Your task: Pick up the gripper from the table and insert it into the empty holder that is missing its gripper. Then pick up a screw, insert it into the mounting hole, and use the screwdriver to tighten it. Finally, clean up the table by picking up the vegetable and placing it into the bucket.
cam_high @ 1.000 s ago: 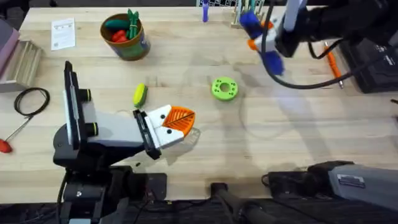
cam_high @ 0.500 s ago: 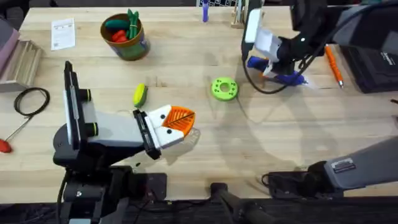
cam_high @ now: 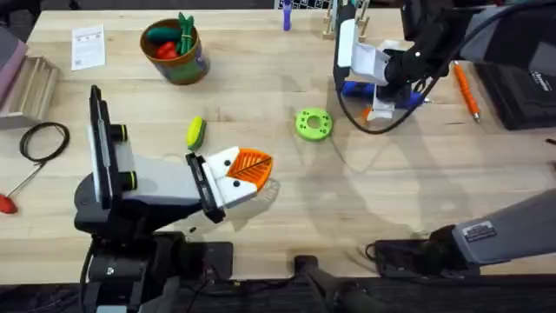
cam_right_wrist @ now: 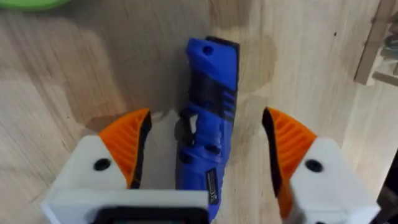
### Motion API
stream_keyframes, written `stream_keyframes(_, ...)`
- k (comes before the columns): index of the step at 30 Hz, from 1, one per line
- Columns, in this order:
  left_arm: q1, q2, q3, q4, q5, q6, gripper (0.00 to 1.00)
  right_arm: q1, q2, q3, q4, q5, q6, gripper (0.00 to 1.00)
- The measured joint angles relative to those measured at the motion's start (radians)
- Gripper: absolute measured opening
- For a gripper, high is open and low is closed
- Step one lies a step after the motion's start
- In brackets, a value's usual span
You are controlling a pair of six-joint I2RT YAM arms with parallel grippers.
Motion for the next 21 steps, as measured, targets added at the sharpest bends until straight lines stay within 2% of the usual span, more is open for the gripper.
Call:
stream_keyframes(3,0.000,0.000,0.000,0.000,0.000,0.000,0.004,0.006,-0.012,0.000,0.002,0.000,0.030,0.971)
stream_keyframes(7,0.000,0.000,0.000,0.000,0.000,0.000,0.004,0.033,-0.092,0.006,-0.001,-0.011,0.106,0.972)
stream_keyframes(8,0.000,0.000,0.000,0.000,0.000,0.002,0.051,0.039,-0.123,0.015,0.000,-0.019,0.129,0.972)
stream_keyframes(9,0.000,0.000,0.000,0.000,0.000,0.003,0.182,0.046,-0.156,0.025,0.007,-0.031,0.155,0.972)
stream_keyframes(13,0.000,0.000,0.000,0.000,0.000,0.003,0.830,0.052,-0.279,0.060,0.071,-0.068,0.285,0.974)
stream_keyframes(14,0.000,0.000,0.000,0.000,0.000,-0.001,0.943,0.052,-0.303,0.066,0.086,-0.074,0.320,0.973)
stream_keyframes(16,0.000,0.000,0.000,0.000,0.000,0.000,0.982,0.053,-0.340,0.073,0.104,-0.092,0.400,0.972)
stream_keyframes(21,0.000,0.000,0.000,0.002,-0.002,0.000,0.987,0.076,-0.359,0.075,0.098,-0.144,0.686,0.974)
